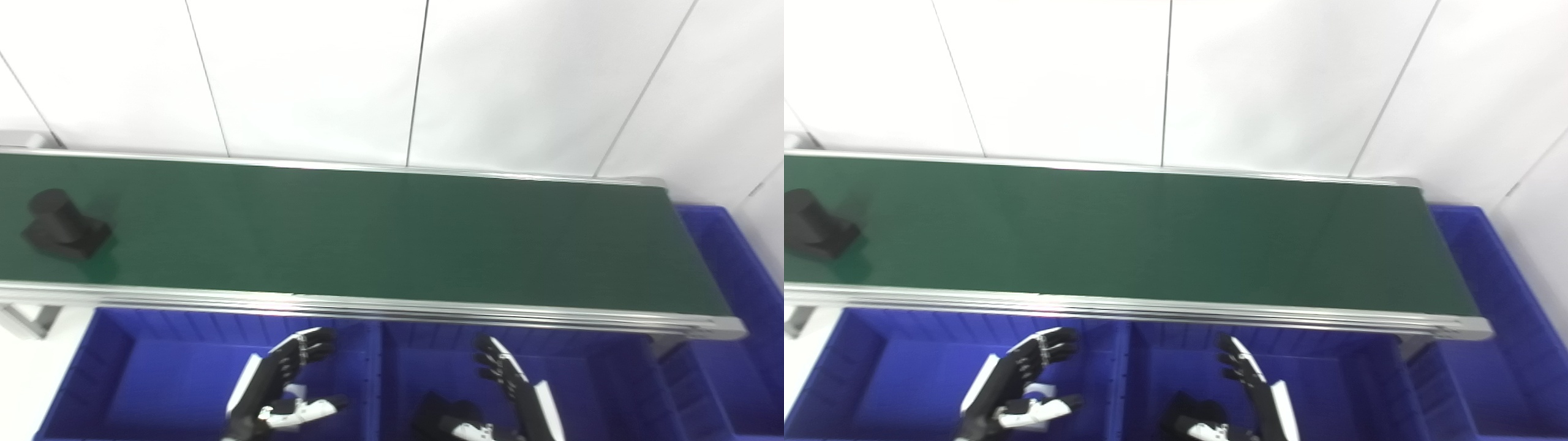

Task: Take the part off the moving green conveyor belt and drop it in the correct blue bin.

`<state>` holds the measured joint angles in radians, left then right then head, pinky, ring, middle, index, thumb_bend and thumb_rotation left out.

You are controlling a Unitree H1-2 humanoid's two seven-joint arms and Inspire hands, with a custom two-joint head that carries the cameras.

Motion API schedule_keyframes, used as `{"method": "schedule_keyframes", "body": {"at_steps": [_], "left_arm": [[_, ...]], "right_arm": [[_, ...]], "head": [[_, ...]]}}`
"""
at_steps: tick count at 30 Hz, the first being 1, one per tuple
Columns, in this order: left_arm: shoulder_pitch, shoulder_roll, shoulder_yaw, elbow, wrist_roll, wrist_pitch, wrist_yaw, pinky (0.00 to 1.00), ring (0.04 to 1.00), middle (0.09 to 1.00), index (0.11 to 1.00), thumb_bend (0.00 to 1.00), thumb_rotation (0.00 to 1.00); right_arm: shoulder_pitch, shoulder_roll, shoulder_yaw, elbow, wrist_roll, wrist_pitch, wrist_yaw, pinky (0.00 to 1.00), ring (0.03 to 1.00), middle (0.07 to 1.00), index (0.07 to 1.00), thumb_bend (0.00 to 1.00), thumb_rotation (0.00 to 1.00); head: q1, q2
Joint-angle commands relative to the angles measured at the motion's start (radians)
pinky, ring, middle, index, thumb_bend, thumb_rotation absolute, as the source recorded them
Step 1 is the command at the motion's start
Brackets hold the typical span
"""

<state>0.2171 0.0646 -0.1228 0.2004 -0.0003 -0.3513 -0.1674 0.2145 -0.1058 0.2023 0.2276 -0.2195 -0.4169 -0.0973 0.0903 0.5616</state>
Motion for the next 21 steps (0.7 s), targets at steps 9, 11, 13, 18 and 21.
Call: {"method": "schedule_keyframes", "body": {"at_steps": [9,11,13,18,21], "left_arm": [[-0.016,-0.036,-0.01,0.024,0.04,-0.057,0.034,0.79,0.747,0.78,0.745,0.67,0.0],[-0.016,-0.044,-0.013,0.016,0.049,-0.039,0.04,0.78,0.738,0.774,0.74,0.67,0.0],[-0.018,-0.051,-0.014,0.014,0.06,-0.035,0.048,0.76,0.732,0.769,0.738,0.68,0.0],[-0.026,-0.059,-0.016,0.03,0.066,-0.043,0.056,0.74,0.728,0.757,0.733,0.71,0.0],[-0.026,-0.059,-0.017,0.037,0.059,-0.05,0.052,0.75,0.729,0.759,0.73,0.71,0.0]], "right_arm": [[-0.029,-0.051,0.029,0.029,0.055,-0.053,-0.026,0.78,0.844,0.882,0.91,0.61,0.0],[-0.033,-0.058,0.032,0.04,0.064,-0.053,-0.027,0.79,0.849,0.885,0.913,0.6,0.0],[-0.035,-0.062,0.033,0.046,0.073,-0.053,-0.026,0.79,0.854,0.886,0.912,0.59,0.0],[-0.04,-0.071,0.036,0.052,0.086,-0.053,-0.023,0.79,0.864,0.89,0.917,0.57,0.0],[-0.041,-0.074,0.039,0.054,0.087,-0.053,-0.027,0.79,0.863,0.894,0.923,0.57,0.0]], "head": [[0.137,-0.064],[0.15,-0.07],[0.159,-0.076],[0.178,-0.081],[0.18,-0.086]]}}
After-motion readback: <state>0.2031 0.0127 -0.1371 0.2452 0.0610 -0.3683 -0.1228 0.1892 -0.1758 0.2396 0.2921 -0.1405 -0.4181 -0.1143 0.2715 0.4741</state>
